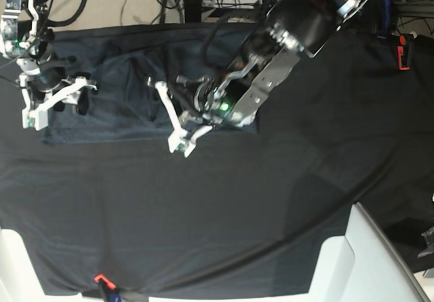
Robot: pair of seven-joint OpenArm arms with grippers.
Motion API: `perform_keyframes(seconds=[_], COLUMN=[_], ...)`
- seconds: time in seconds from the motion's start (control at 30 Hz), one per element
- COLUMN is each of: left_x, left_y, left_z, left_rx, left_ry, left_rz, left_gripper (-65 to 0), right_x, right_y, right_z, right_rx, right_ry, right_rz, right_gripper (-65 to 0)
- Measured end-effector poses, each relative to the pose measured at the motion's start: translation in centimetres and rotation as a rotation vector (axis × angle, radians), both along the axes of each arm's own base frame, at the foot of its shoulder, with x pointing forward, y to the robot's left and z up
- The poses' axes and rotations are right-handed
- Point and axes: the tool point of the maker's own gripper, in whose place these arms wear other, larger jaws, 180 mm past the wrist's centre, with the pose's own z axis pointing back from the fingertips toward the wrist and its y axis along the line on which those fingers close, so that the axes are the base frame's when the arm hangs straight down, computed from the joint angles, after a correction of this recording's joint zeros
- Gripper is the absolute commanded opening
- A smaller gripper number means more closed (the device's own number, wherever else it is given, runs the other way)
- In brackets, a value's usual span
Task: Fold the T-shirt properly
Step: 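Pull the fabric flat with the left gripper, then open and lift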
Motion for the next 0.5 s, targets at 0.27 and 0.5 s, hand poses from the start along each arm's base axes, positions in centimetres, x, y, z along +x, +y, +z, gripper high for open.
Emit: perform_keyframes(seconds=[0.27,0.5], left_x=[3.6,5.2], left_y=[-1.2,-4.0], left_z=[1.0,0.8], left_rx=[-0.029,-0.085], left_ry=[-0.095,-0.133], left_rz=[0.034,-0.017], left_gripper=[-65.0,-65.0], right_x=[0.5,1.1], right_y=[-0.1,-0.2], right_z=[0.3,0.5], right_rx=[-0.004,-0.004], right_ry=[-0.010,-0.022], right_rz=[0.001,0.001], right_gripper=[-32.7,-32.7])
